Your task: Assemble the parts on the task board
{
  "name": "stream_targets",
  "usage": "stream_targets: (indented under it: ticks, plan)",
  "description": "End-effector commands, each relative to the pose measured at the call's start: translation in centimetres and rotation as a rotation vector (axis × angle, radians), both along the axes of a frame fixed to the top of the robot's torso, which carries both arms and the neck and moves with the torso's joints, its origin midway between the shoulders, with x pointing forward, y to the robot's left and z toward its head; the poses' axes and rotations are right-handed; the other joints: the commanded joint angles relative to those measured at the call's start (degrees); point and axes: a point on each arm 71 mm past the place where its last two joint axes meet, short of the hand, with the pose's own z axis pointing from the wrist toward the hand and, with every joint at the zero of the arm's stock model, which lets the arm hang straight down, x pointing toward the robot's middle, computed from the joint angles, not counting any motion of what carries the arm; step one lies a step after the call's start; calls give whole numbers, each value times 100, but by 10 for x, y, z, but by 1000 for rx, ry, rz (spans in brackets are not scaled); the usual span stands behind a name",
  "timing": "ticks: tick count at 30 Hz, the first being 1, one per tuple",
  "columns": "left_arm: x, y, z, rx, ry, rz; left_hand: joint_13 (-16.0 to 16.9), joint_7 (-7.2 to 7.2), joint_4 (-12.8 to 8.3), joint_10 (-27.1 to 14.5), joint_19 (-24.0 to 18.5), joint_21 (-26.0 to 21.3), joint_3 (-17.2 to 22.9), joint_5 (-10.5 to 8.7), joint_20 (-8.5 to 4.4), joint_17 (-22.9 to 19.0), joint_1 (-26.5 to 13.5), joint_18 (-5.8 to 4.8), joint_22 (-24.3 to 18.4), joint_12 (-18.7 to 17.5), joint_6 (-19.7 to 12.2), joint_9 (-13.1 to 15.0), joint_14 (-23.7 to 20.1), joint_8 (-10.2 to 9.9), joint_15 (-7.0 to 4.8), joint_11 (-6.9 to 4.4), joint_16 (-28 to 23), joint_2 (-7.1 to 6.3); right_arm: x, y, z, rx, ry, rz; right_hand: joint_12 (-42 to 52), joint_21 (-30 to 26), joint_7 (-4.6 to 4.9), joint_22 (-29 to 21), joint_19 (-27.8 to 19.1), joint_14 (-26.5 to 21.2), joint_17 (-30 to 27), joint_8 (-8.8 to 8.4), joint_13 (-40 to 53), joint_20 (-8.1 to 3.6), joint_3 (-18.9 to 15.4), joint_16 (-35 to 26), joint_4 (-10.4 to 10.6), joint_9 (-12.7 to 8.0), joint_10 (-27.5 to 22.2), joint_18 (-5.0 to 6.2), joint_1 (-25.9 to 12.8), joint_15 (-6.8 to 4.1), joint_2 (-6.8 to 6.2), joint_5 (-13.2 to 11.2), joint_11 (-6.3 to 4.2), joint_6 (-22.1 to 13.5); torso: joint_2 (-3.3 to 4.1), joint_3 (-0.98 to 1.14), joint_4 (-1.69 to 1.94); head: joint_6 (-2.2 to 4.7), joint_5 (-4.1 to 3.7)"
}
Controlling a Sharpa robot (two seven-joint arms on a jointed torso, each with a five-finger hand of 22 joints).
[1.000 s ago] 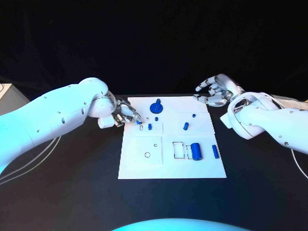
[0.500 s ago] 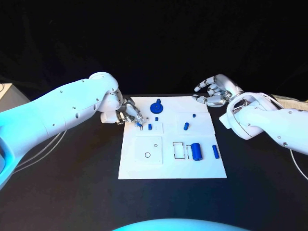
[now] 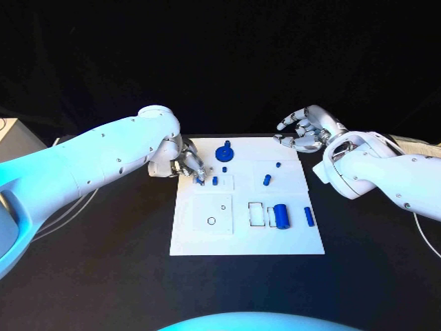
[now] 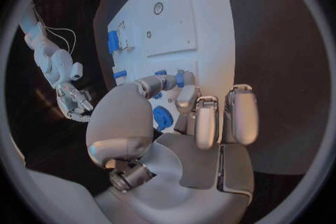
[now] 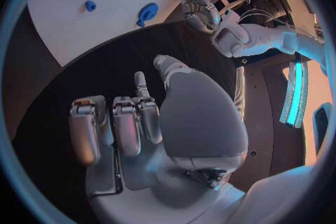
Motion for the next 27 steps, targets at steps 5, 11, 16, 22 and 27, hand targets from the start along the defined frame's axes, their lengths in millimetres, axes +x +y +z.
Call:
stream_targets:
  ticks: [5, 11, 16, 22, 27]
  plan:
    - [0, -3, 0, 26, 1, -50, 12, -78, -1299, 47, 46, 33, 1187, 36, -10, 1510, 142, -1, 251, 32, 158, -9, 596, -82, -34, -5, 19, 34, 0, 3, 0, -11, -5, 16, 18, -29, -10, 1379, 540, 577, 1469, 28, 1277, -33, 23, 19, 1, 5, 307, -85, -28, -42, -31, 12, -33, -39, 1, 1, -1, -10, 4]
    - [0, -6, -1, 20, 1, -58, 14, -76, -1294, 49, 44, 32, 1161, 41, -9, 1510, 159, 0, 249, 32, 169, -10, 596, -103, -33, -3, 19, 30, 0, 4, 0, -11, -5, 18, 18, -29, -10, 1379, 540, 577, 1469, 28, 1277, -33, 23, 19, 1, 5, 307, -85, -28, -42, -31, 12, -33, -39, 1, -3, -1, -17, 4]
    - [0, -8, -1, 20, 4, -64, 6, -74, -1290, 44, 40, 29, 1140, 44, -7, 1510, 174, 1, 246, 26, 176, -11, 596, -122, -31, -2, 19, 27, 0, 4, 0, -11, -5, 18, 18, -29, -10, 1379, 540, 577, 1469, 28, 1277, -33, 23, 19, 1, 5, 307, -85, -28, -42, -31, 12, -33, -39, -4, 0, 4, -31, -1]
    - [2, -8, 0, 15, -16, -49, 12, -73, -1285, 47, 39, 28, 1129, 45, -7, 1510, 183, 1, 244, 29, 180, -11, 596, -132, -30, 0, 19, 28, 0, 4, 0, -11, -4, 19, 18, -29, -10, 1379, 540, 577, 1469, 28, 1277, -33, 23, 19, 1, 5, 307, -85, -28, -42, -31, 12, -33, -39, -11, 0, 8, -33, -4]
    - [4, -8, 0, 12, -42, -29, 12, -71, -1279, 48, 40, 29, 1121, 45, -6, 1510, 187, 0, 247, 29, 183, -10, 596, -139, -29, 1, 19, 31, -1, 4, 0, -11, -4, 20, 18, -29, -10, 1379, 540, 577, 1469, 28, 1277, -33, 23, 19, 1, 5, 307, -85, -28, -42, -31, 12, -33, -39, -10, 0, 6, -38, -7]
